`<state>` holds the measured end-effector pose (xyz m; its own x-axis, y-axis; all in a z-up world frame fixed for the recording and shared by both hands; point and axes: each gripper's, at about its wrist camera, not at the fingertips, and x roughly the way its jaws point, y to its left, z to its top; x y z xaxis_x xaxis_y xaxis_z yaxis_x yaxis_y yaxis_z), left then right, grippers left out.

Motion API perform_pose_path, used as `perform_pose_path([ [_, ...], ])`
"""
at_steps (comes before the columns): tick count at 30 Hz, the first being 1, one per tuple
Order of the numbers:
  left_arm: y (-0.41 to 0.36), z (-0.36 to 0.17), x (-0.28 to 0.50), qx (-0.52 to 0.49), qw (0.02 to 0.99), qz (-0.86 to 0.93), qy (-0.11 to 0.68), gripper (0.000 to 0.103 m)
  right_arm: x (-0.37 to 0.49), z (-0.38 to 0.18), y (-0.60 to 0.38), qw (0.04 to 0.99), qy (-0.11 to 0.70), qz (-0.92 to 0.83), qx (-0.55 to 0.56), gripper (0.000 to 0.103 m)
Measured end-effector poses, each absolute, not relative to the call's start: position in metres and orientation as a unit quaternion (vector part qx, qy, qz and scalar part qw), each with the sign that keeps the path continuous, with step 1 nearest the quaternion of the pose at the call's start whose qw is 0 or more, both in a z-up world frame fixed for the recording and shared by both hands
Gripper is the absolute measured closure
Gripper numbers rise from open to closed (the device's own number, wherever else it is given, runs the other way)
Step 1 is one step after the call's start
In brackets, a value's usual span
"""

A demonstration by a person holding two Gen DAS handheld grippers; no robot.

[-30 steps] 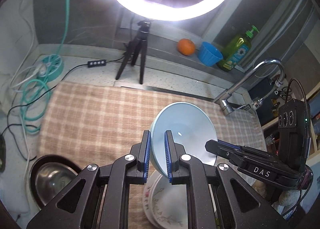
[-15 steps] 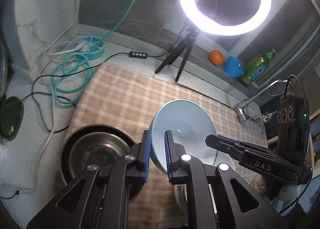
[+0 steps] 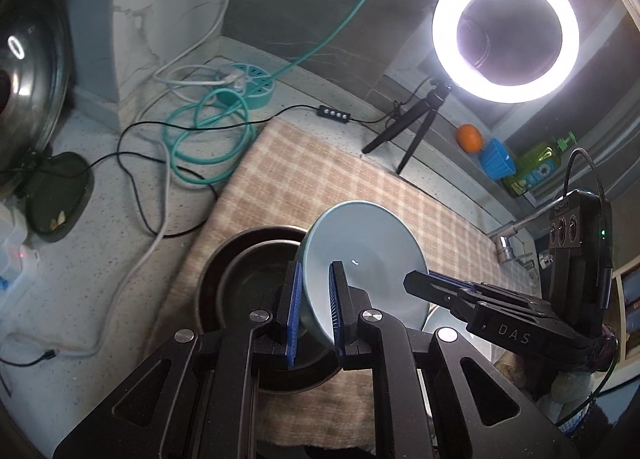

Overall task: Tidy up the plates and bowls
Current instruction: 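Carry the white bowl with both tools over the nested steel bowls, then lower the white bowl into the red bowl and open the right tool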

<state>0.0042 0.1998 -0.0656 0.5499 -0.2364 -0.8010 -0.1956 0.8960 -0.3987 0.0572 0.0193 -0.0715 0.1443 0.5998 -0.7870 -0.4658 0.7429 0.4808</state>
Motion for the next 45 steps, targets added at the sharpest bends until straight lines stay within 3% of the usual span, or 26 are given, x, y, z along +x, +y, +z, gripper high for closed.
perform_pose_path([
  [45, 0.227, -0.106, -0.017, -0.237, 0.832, 0.029, 0.501, 0.091, 0.04, -0.101, 0.075, 0.745, 0.561, 0.36, -0.013, 0.089],
])
